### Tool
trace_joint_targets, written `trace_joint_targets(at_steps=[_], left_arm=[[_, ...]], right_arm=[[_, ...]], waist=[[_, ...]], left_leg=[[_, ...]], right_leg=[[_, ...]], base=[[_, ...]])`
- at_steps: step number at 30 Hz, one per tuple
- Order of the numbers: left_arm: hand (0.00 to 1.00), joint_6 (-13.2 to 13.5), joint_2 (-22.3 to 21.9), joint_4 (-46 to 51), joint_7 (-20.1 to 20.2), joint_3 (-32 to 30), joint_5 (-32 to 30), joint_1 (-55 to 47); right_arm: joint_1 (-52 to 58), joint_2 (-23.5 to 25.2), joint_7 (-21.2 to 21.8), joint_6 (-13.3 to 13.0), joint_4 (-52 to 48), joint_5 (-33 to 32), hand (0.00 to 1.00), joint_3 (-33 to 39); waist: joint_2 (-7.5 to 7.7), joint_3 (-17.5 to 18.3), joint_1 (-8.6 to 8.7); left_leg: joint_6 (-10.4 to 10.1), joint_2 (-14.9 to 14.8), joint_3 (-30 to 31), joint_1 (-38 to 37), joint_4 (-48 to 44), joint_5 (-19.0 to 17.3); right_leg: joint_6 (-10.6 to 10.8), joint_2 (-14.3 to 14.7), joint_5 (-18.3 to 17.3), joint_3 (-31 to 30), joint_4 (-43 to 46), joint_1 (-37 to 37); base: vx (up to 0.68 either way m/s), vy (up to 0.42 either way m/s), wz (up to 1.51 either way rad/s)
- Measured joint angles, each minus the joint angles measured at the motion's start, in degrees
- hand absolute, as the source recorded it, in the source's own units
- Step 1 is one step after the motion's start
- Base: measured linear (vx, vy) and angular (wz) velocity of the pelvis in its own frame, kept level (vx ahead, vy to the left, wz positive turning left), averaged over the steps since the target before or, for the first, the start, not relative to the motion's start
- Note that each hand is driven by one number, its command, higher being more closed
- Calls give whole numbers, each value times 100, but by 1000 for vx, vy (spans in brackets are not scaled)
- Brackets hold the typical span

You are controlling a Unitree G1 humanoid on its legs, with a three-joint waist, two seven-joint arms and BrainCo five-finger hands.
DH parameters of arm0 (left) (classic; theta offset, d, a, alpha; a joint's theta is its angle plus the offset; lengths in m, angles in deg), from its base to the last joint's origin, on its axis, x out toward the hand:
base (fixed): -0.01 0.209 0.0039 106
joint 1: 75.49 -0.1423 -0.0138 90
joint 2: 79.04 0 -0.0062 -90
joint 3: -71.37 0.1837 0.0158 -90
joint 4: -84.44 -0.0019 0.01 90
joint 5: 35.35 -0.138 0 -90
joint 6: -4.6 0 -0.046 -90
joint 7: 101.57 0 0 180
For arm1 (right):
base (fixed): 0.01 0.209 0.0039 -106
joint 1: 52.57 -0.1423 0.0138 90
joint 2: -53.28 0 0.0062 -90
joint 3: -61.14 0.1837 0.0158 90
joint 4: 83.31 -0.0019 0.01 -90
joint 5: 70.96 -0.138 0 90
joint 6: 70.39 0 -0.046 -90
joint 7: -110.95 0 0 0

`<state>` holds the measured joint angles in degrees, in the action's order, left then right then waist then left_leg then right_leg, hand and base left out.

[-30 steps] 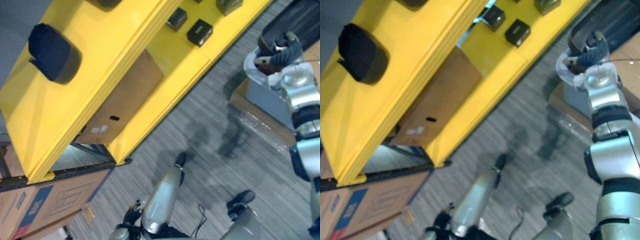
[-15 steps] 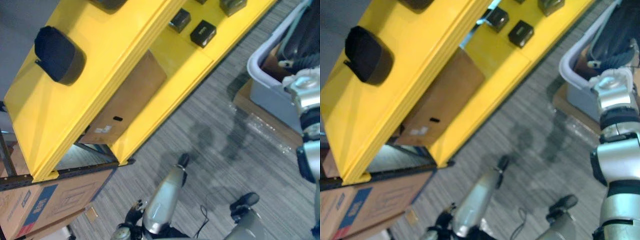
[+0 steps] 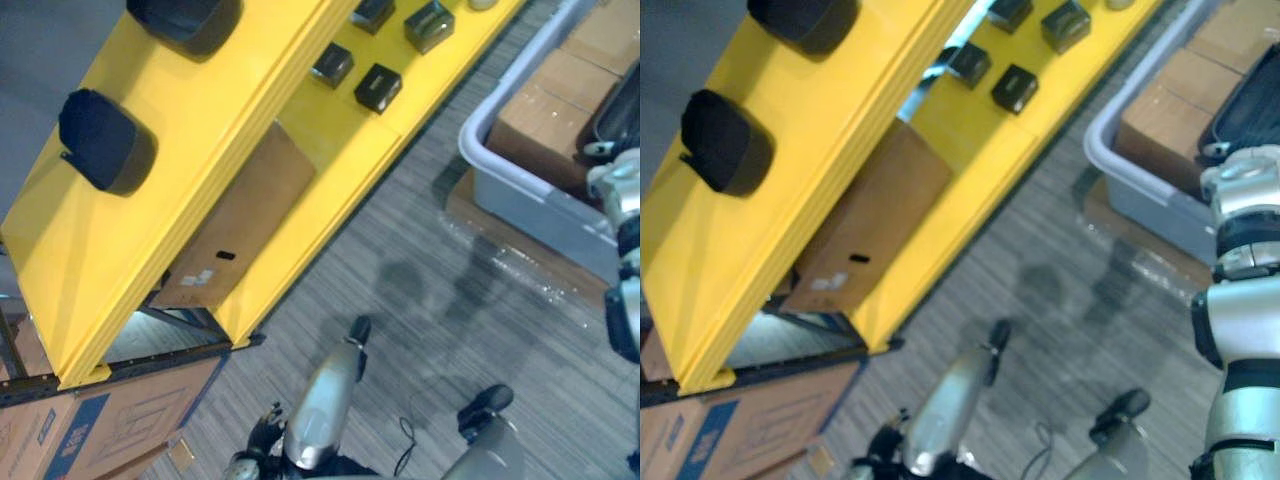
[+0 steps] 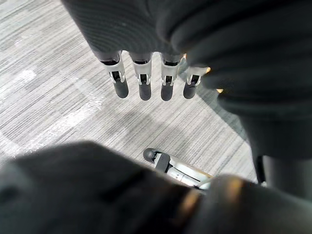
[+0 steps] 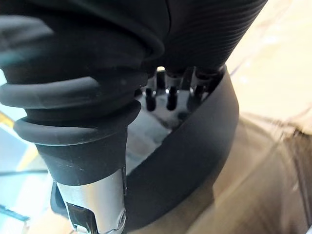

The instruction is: Walk over and take plastic housings, then place them on the shelf

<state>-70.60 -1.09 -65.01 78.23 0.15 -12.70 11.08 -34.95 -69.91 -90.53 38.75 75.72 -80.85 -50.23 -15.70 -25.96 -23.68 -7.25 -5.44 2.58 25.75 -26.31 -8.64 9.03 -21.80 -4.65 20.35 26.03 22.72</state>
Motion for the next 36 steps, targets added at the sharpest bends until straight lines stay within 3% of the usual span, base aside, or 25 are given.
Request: trace_joint_targets(at_steps=[2, 4, 7, 8, 10, 13, 14, 16, 18, 21, 24, 27, 30, 36], left_arm=[[0, -6, 3, 1, 0, 0, -1, 0], [0, -31, 7, 11, 2, -2, 0, 0], [0, -72, 25, 52, 10, -2, -8, -2], [0, -86, 30, 63, 9, -4, -11, -5], [0, -131, 70, 234, -24, -19, -13, -90], [0, -137, 106, 278, -75, -32, -20, -112], [0, -149, 112, 282, -77, -32, -23, -112], [0, -167, 155, 301, -79, -39, -39, -125], [0, -227, 195, 317, -78, -48, -47, -129], [0, -256, 201, 281, -78, -56, -47, -131], [0, -240, 200, 241, -82, -54, -47, -131], [0, -219, 199, 218, -89, -44, -43, -131], [0, -133, 197, 166, -87, -12, -41, -130], [0, -31, 177, 66, -77, 18, 6, -119]], right_arm=[[-3, 0, 75, -256, 6, -7, 0, -17], [-7, 4, 158, -745, 0, -11, 0, -57], [-39, 9, 166, -1993, -382, 16, 0, -197], [-57, 10, 160, -2185, -494, 40, 0, -248], [-133, 20, 100, -2894, -893, 150, 0, -338], [-245, 39, -190, -3447, -1080, 139, 0, -263], [-247, 39, -239, -3504, -1094, 69, 0, -218], [-247, 124, -479, -3535, -1096, -167, 0, 40], [-228, 173, -780, -3384, -1095, -169, 0, 251], [-166, 198, -1303, -2819, -1024, -167, 0, 621], [-36, 205, -1532, -2225, -894, -289, 0, 702], [8, 208, -1684, -1805, -656, -539, 0, 727], [9, 204, -1739, -1608, -530, -784, 0, 728], [8, 173, -1762, -1481, -386, -927, 0, 709]], waist=[[2, -2, 16], [6, -4, 21], [22, -16, 48], [28, -20, 56], [77, -55, 86], [125, -90, 115], [129, -93, 124], [181, -130, 218], [214, -153, 284], [221, -158, 373], [220, -158, 414], [219, -157, 421], [207, -149, 450], [180, -130, 479]], left_leg=[[0, -4, -5, -1, 7, 0], [0, -14, -10, -3, 10, 0], [0, -35, -23, -28, 28, 0], [0, -39, -28, -44, 40, 0], [-3, -63, -59, -134, 91, 2], [-13, -89, -126, -204, 139, 8], [-16, -89, -129, -211, 148, 11], [-30, -90, -138, -242, 184, 23], [-30, -93, -148, -262, 191, 23], [-29, -103, -156, -275, 198, 23], [-28, -111, -197, -270, 216, 23], [-26, -122, -261, -262, 229, 23], [-1, -93, -311, -251, 282, 40], [17, -31, -310, -98, 280, 51]], right_leg=[[6, 11, 18, -1, -30, -6], [4, 30, 42, -2, -71, -19], [2, 54, 52, -9, -92, -33], [2, 57, 52, -11, -93, -39], [1, 72, 51, -14, -103, -84], [-4, 72, 49, -19, -79, -92], [-7, 73, 51, -21, -65, -94], [-11, 76, 54, -26, -59, -108], [-16, 81, 58, -28, -74, -128], [-19, 117, 129, -21, -199, -191], [-13, 187, 250, -53, -382, -206], [1, 204, 341, -101, -520, -200], [17, 210, 440, -142, -668, -184], [40, 193, 496, -143, -734, -56]], base=[[0, 0, 0], [0, 0, 0], [2, 11, -2], [7, 8, -4], [9, 5, -7], [8, 5, -8], [0, 0, 0], [0, 0, 0], [0, 0, 0], [1, 11, -1], [-6, 32, -11], [-17, 49, -13], [-12, 44, -7], [-4, 34, 1]])
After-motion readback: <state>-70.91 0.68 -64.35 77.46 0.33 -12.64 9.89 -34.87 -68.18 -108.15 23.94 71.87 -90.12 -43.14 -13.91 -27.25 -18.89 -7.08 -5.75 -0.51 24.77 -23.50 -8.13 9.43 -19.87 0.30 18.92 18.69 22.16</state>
